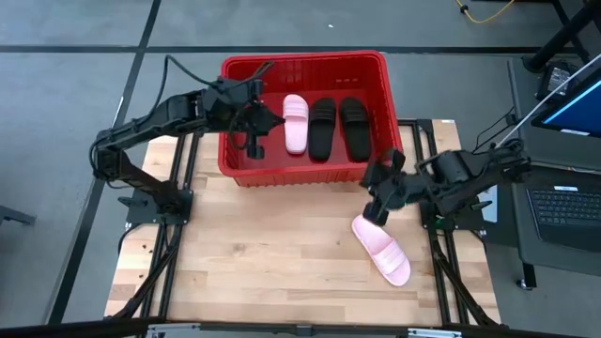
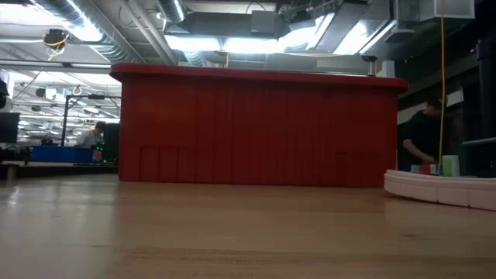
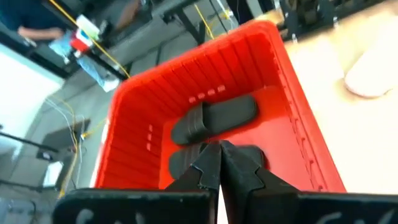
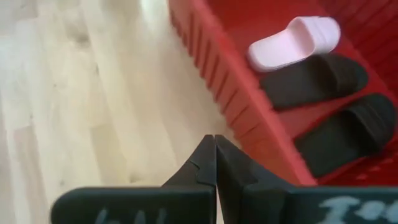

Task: Pick and place slides into bin
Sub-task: Put the pink slide into the bin

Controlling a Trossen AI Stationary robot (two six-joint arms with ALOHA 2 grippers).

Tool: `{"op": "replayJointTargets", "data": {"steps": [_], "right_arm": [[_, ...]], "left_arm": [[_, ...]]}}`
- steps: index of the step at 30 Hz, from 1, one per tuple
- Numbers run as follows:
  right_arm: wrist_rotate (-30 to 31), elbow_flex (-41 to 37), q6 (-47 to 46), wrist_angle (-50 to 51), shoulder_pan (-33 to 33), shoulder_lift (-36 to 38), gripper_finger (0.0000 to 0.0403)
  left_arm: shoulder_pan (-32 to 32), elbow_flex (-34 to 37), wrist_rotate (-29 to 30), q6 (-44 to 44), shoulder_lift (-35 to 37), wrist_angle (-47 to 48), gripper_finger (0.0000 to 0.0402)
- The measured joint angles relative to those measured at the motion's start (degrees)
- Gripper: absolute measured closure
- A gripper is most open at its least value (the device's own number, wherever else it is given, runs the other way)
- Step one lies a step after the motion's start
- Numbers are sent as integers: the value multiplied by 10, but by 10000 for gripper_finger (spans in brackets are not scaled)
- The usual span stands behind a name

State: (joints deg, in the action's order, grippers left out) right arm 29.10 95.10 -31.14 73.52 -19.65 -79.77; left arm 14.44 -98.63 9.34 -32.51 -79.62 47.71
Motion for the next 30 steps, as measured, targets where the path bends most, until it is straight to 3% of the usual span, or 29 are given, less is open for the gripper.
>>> {"op": "replayJointTargets", "data": {"steps": [4, 10, 13, 21, 30], "right_arm": [[4, 44, -54, 39, -35, -32, 402], [18, 85, -184, 113, -107, -49, 403], [21, 85, -236, 147, -143, -50, 403], [34, 81, -303, 164, -248, -59, 403], [5, 24, -310, 165, -322, -66, 403]], "left_arm": [[-3, 0, -12, -7, 8, -24, 400], [-3, 0, -109, 17, 10, -46, 400], [-11, 0, -119, 45, 5, -64, 400], [-56, 34, -39, 137, 12, -83, 400], [-152, 100, 56, 218, 13, -196, 400]]}}
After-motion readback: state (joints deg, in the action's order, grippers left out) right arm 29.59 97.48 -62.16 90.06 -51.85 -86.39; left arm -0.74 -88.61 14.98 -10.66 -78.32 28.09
